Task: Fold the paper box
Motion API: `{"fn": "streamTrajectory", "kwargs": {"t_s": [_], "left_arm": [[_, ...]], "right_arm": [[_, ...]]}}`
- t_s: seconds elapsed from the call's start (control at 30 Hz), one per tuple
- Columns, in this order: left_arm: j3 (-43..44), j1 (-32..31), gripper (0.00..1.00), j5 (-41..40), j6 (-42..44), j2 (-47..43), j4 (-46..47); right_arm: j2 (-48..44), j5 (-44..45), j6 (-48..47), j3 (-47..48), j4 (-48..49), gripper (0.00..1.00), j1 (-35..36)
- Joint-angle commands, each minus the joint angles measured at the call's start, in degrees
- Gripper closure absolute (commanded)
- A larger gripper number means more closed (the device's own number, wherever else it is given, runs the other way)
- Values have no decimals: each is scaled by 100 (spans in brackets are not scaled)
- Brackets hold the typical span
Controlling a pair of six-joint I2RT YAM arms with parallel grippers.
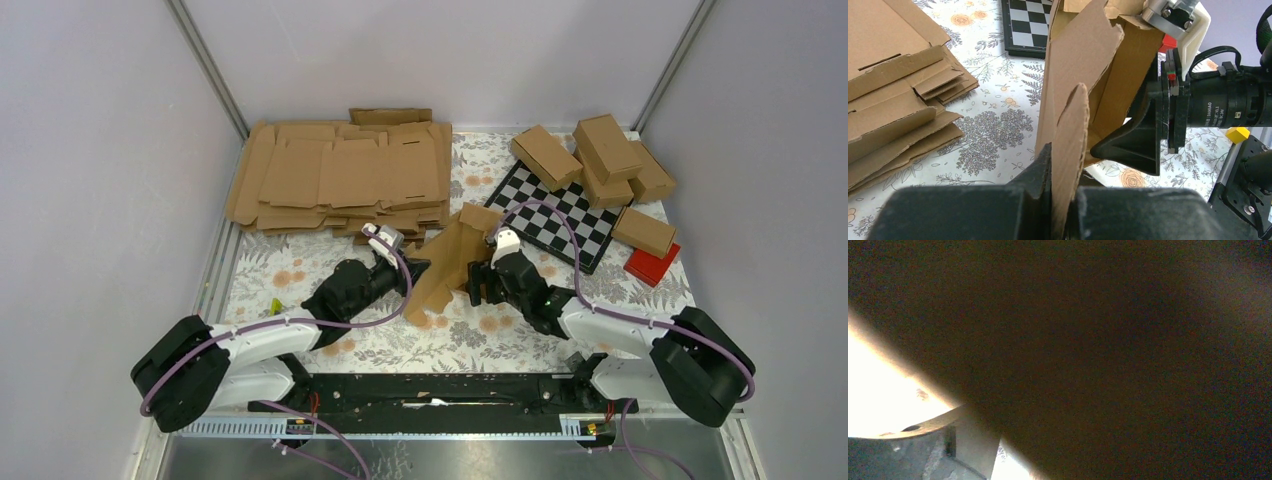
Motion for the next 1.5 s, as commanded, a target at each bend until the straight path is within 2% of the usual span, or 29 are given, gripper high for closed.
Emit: {"fn": "streamTrajectory", "kwargs": {"t_s": [0.0, 0.13, 0.43, 1.0, 1.1, 1.27, 1.47], "left_arm": [[165, -26, 100, 683, -101, 151, 248], [178, -25, 100, 1130, -166, 256, 419], [228, -26, 100, 902, -140, 272, 229], [199, -25, 100, 753, -66, 145, 143], [198, -26, 100, 755, -61, 109, 132], [197, -25, 100, 795, -56, 93, 127], [198, -25, 100, 814, -65, 88, 122]], "right_arm": [[-184, -707, -325, -86, 158, 15, 73], [-274, -684, -257, -167, 282, 12, 71], [-568, -810, -155, -445, 373, 1, 78], [-815, -856, -81, -610, 561, 0, 68], [-728, -702, -94, -576, 568, 5, 63], [-603, 139, 261, -544, 639, 23, 64], [25, 478, 522, -162, 534, 30, 88]]}}
